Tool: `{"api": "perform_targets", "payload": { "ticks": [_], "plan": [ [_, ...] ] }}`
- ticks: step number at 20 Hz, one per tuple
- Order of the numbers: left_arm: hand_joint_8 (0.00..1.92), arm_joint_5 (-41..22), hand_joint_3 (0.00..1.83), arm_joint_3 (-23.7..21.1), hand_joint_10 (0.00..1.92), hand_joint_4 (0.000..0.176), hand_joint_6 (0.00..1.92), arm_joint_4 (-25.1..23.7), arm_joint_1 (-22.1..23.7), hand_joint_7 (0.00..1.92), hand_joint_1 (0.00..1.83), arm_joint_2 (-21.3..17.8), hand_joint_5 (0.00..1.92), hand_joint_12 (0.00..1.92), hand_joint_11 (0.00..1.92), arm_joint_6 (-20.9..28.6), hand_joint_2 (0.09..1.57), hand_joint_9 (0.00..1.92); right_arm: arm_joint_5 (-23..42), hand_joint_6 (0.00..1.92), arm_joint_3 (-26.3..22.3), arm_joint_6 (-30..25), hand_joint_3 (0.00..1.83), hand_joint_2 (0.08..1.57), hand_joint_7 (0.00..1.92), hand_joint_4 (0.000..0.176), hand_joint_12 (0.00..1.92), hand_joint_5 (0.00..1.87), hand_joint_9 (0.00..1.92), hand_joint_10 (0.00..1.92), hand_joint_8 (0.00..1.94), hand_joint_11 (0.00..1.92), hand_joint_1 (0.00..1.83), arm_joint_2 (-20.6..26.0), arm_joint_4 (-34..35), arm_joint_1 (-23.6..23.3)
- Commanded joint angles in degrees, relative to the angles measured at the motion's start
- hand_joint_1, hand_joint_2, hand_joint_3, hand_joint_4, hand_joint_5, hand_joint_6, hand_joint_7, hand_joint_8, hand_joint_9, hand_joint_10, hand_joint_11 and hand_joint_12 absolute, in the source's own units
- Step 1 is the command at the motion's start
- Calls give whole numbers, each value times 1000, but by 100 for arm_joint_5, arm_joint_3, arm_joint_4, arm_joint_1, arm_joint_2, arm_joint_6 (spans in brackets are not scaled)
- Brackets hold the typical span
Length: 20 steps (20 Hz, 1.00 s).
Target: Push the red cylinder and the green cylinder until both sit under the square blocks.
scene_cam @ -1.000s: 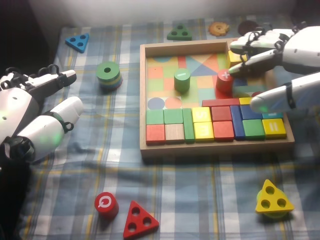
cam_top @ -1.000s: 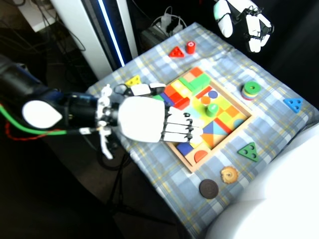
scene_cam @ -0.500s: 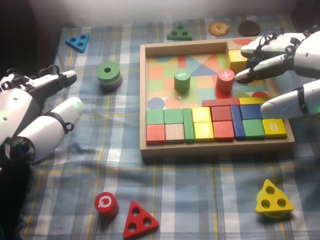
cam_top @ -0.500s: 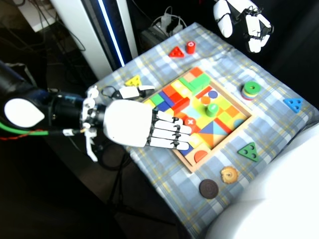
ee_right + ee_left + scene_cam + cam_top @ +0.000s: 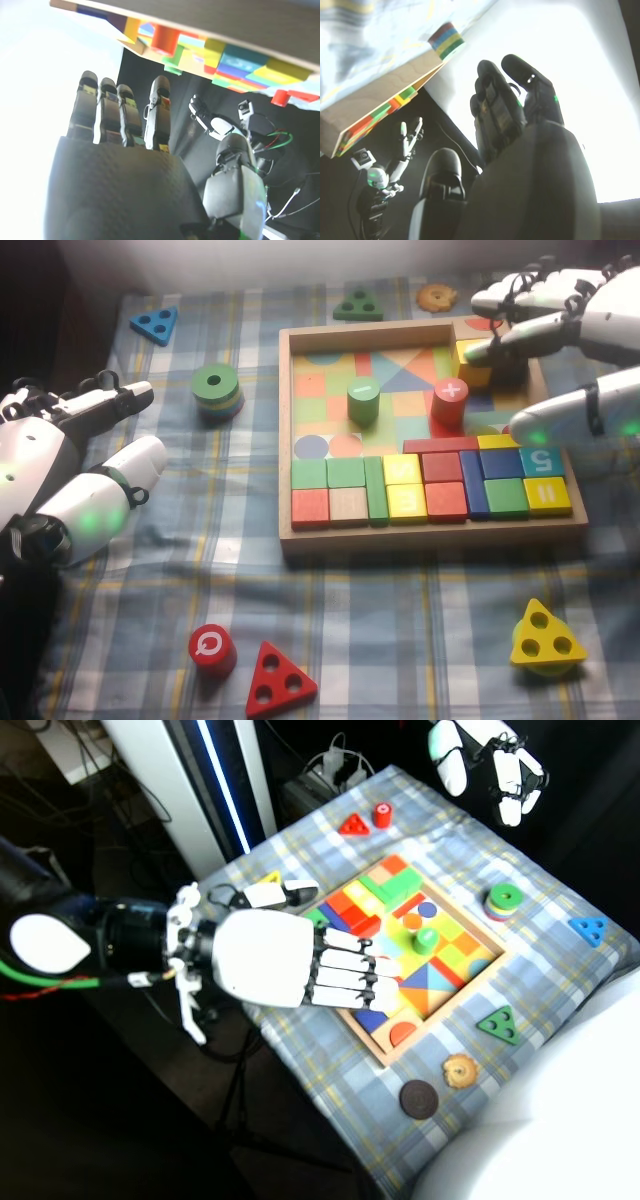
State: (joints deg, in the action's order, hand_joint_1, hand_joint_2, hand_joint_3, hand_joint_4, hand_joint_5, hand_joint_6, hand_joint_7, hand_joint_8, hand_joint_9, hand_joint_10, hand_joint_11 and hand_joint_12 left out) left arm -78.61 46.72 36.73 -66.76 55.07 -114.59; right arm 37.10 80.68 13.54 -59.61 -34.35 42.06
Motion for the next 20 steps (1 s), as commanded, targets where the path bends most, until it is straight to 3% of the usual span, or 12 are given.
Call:
{"api": "perform_targets", "payload": {
  "ticks": [1,2,3,4,5,6,8,10,13,14,16,20],
  "plan": [
    [2,-634,0,13,2,11,1,-204,53,522,90,-14,495,1192,0,15,1428,570,516,4,35,-14,0,972,19,17,0,405,0,0,4,0,0,-86,217,-87],
    [1,-636,2,13,1,20,2,-204,53,512,77,-12,488,1125,0,15,1435,556,513,0,74,-14,1,984,6,28,0,393,0,0,0,0,0,-138,221,-86],
    [3,-640,0,13,2,25,2,-198,53,517,37,-9,491,1088,0,16,1427,557,495,6,119,-14,22,1030,14,19,0,405,0,0,4,0,0,-199,235,-85],
    [3,-645,0,11,2,20,2,-194,53,521,42,-7,493,1083,0,16,1430,557,482,5,141,-14,27,1044,20,0,0,405,0,0,6,0,0,-225,247,-83],
    [2,-646,0,10,0,10,3,-194,53,521,41,-7,497,1084,0,16,1429,549,476,8,157,-14,36,1069,31,0,0,414,0,0,10,0,0,-246,249,-83],
    [1,-646,3,10,0,21,3,-193,53,520,24,-8,487,1135,0,16,1437,544,475,15,165,-14,30,1062,26,0,0,432,0,0,7,0,0,-257,253,-83],
    [0,-646,4,11,4,18,1,-193,53,517,15,-5,486,1166,0,16,1443,553,477,3,170,-14,13,1035,9,0,0,410,0,0,1,0,0,-262,262,-85],
    [2,-644,3,13,5,4,2,-193,53,524,73,-5,494,1187,0,16,1453,562,477,4,173,-14,3,1016,0,5,0,411,0,0,0,0,0,-265,261,-84],
    [2,-646,0,9,1,13,1,-180,53,526,26,-1,495,1160,0,16,1435,555,474,10,181,-14,3,1019,0,0,0,432,0,0,0,0,0,-304,262,-51],
    [0,-646,0,10,0,23,1,-174,53,523,28,-1,495,1158,0,16,1435,550,470,13,186,-14,0,1009,6,12,0,442,0,0,2,0,0,-319,266,-35],
    [1,-646,0,10,4,29,1,-169,53,524,4,-4,486,1162,0,16,1436,562,470,8,191,-14,3,1018,6,0,0,437,0,0,2,0,0,-346,274,-9],
    [0,-647,1,14,0,27,0,-168,53,515,0,-2,483,1129,0,16,1436,553,471,6,189,-14,6,1031,15,30,0,437,0,0,5,0,0,-354,273,11]
  ]
}}
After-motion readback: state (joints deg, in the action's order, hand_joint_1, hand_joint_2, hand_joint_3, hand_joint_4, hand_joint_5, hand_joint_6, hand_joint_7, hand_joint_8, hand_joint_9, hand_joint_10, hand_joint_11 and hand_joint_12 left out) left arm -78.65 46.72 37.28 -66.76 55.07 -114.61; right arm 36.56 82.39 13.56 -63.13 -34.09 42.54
